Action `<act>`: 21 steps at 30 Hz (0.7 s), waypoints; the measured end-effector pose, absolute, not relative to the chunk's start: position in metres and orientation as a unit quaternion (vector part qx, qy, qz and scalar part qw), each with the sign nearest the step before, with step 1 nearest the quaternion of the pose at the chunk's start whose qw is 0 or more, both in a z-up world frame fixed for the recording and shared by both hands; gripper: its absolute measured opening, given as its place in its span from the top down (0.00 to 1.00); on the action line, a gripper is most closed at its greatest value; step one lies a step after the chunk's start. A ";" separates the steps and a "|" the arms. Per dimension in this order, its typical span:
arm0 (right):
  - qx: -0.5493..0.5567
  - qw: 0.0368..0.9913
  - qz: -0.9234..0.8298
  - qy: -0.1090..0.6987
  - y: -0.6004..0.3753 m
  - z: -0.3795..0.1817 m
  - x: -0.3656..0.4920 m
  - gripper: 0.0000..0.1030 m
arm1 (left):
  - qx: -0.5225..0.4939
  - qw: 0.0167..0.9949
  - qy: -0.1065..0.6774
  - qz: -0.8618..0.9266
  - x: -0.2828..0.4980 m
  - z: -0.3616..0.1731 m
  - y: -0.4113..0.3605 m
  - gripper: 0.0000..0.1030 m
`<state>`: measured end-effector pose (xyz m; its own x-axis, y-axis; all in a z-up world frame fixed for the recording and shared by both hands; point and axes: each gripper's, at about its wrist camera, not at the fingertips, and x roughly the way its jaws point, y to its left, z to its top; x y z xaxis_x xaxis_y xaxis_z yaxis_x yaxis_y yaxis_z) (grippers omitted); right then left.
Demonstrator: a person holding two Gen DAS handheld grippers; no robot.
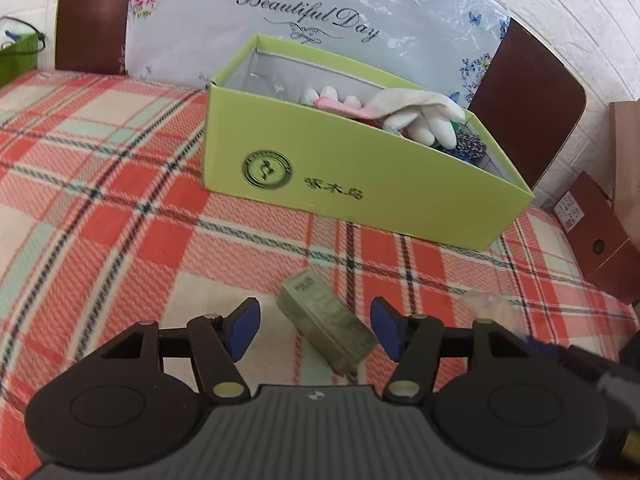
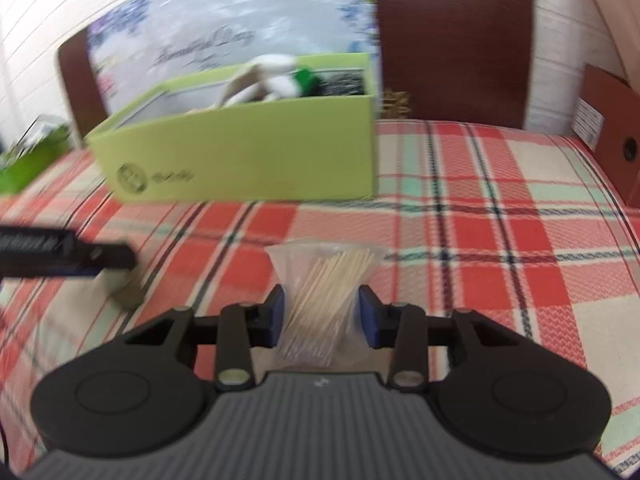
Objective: Organize objects
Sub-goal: 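Grasp the khaki bottle with the left gripper while the right grasps the toothpick bag, then carry the khaki bottle and toothpick bag into the green box and release both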
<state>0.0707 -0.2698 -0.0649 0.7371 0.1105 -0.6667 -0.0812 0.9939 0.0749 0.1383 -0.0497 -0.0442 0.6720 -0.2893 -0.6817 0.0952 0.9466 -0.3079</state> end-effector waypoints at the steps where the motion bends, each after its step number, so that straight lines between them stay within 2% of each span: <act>1: 0.006 0.931 0.063 0.360 -0.263 -0.065 0.064 0.64 | -0.121 0.906 0.391 -0.107 0.139 -0.046 -0.053 0.38; 4: -0.003 0.928 0.087 0.362 -0.252 -0.064 0.047 0.64 | -0.090 0.917 0.375 -0.102 0.140 -0.051 -0.065 0.42; 7: -0.005 0.925 0.103 0.365 -0.243 -0.062 0.034 0.64 | -0.054 0.916 0.374 -0.132 0.144 -0.050 -0.070 0.76; 8: -0.009 0.924 0.110 0.366 -0.239 -0.061 0.031 0.63 | -0.052 0.912 0.378 -0.150 0.144 -0.049 -0.067 0.78; 11: -0.014 0.925 0.115 0.363 -0.235 -0.058 0.023 0.54 | -0.035 0.899 0.393 -0.189 0.137 -0.046 -0.060 0.78; 13: -0.011 0.926 0.112 0.360 -0.236 -0.057 0.022 0.53 | -0.022 0.905 0.387 -0.175 0.127 -0.045 -0.056 0.76; 16: -0.006 0.925 0.103 0.366 -0.236 -0.059 0.023 0.52 | -0.036 0.906 0.388 -0.163 0.121 -0.045 -0.050 0.65; 19: -0.008 0.924 0.102 0.369 -0.234 -0.060 0.020 0.51 | -0.032 0.905 0.391 -0.162 0.119 -0.046 -0.050 0.65; 21: -0.008 0.924 0.100 0.368 -0.235 -0.060 0.016 0.51 | -0.027 0.905 0.394 -0.159 0.118 -0.046 -0.050 0.62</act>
